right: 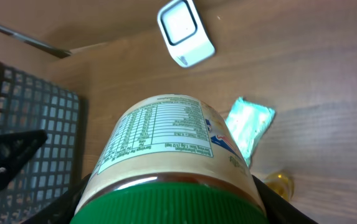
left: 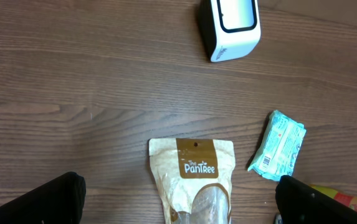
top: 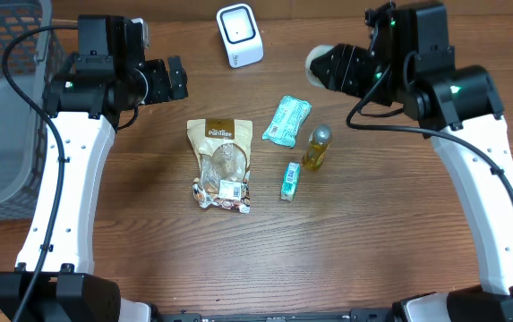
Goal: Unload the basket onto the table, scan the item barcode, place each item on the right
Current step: 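Hold the jar label in front of the white scanner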
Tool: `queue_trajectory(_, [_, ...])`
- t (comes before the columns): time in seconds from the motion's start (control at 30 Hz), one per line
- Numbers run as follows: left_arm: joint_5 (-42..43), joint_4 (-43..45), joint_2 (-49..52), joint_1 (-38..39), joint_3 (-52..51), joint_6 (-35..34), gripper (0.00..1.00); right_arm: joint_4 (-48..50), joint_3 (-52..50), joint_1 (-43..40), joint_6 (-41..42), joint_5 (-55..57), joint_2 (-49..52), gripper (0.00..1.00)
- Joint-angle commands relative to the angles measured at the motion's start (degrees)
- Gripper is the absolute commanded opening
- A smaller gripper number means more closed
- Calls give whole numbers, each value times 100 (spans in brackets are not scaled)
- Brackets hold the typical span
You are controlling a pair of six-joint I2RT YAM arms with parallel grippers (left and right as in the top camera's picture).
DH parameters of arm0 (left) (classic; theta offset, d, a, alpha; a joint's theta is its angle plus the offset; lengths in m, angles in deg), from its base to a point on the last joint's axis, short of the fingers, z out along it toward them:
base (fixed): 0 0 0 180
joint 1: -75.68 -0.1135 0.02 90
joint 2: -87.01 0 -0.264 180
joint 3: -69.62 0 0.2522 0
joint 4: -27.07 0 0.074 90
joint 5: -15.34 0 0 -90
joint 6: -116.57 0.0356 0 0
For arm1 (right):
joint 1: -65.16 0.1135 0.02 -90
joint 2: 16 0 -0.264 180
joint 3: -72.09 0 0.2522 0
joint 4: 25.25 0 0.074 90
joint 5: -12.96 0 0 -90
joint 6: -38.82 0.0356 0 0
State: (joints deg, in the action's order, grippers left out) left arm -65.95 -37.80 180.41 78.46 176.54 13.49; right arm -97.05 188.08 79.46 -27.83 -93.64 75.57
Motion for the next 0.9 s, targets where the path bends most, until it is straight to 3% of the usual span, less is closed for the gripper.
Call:
queue_trajectory(0.0, [-33,11,2,24,72,133,100,74,896,50,-402,0,280,3])
queue_trajectory(0.13, [-33,11,2,24,72,131,100,579,1333,188,-706,11,748,4])
queue_trajectory(0.23, [-33,11,2,24,72,133,100,1244,1333,326,-800,223,1095,10])
queue_trajectory(0.53, [-33,11,2,24,72,133,100,3379,1329,756,-1775,566,2675,5])
queue_trajectory(0.87, [-33,13,2,24,72,133,100,5451,1329,780,-1788,669,4223,6])
